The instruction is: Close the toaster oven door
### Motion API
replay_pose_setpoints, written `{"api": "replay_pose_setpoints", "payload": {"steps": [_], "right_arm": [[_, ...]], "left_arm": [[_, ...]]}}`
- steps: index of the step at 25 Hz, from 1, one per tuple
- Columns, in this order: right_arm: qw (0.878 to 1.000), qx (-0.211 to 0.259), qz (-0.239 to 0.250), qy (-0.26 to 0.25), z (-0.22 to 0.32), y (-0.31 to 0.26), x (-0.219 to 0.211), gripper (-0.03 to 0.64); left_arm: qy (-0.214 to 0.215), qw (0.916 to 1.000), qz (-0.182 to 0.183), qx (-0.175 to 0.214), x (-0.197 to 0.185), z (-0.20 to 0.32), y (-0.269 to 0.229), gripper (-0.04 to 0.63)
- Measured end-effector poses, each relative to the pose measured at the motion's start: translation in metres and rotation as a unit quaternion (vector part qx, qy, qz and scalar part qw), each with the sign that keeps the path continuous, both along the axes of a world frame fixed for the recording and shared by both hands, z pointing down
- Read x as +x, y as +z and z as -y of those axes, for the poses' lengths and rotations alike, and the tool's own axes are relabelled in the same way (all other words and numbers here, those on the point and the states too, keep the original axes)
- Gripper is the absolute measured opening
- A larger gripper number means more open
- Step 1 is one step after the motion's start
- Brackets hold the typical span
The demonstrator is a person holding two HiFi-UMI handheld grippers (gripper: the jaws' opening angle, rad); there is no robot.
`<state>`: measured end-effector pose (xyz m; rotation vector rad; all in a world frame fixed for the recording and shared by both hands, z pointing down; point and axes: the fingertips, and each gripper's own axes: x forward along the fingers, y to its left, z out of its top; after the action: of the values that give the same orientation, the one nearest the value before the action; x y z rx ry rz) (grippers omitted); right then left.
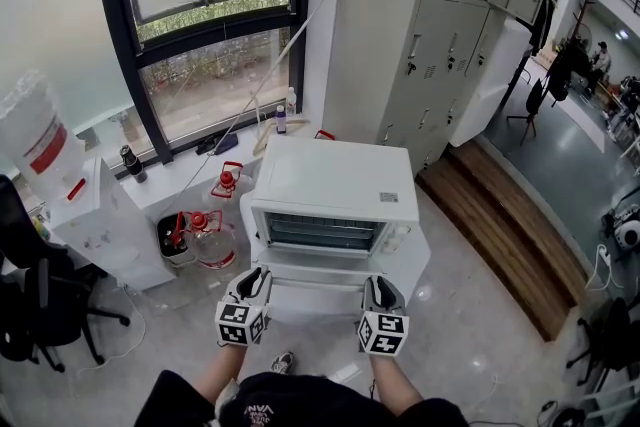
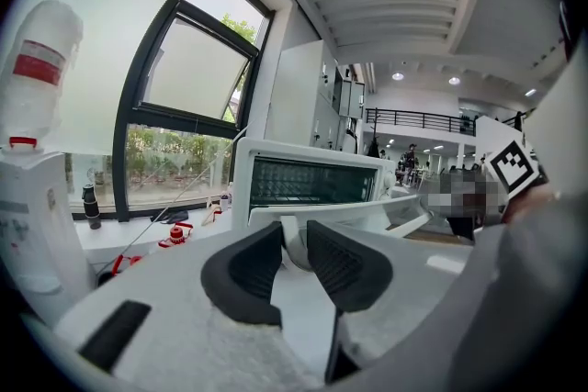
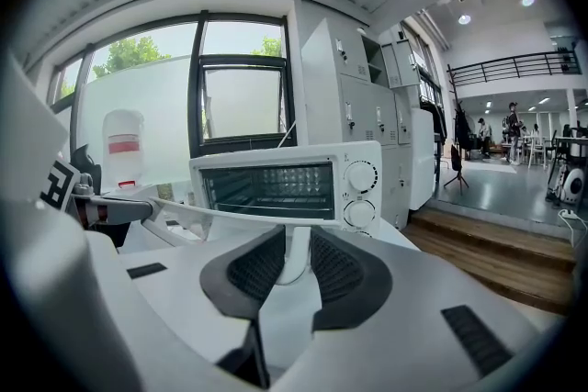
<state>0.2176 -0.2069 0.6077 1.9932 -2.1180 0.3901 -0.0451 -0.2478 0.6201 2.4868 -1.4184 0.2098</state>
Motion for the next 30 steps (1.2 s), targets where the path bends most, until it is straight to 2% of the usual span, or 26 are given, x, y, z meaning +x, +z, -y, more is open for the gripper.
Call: {"api": "replay_pose_setpoints", "payload": {"steps": [9, 30], "right_arm": [[1.000, 0.020, -0.008, 0.006, 0.017, -0.013, 0.003, 0.064], [0.999, 0.043, -0.027, 0.002, 0.056, -0.039, 0.008, 0.063]], "left_arm": [[0.000, 1.0000, -0.004, 0.009, 0.002, 0.017, -0.015, 0.097], [-0.004, 0.9994, -0.025, 0.026, 0.007, 0.055, -0.040, 0.095]]}}
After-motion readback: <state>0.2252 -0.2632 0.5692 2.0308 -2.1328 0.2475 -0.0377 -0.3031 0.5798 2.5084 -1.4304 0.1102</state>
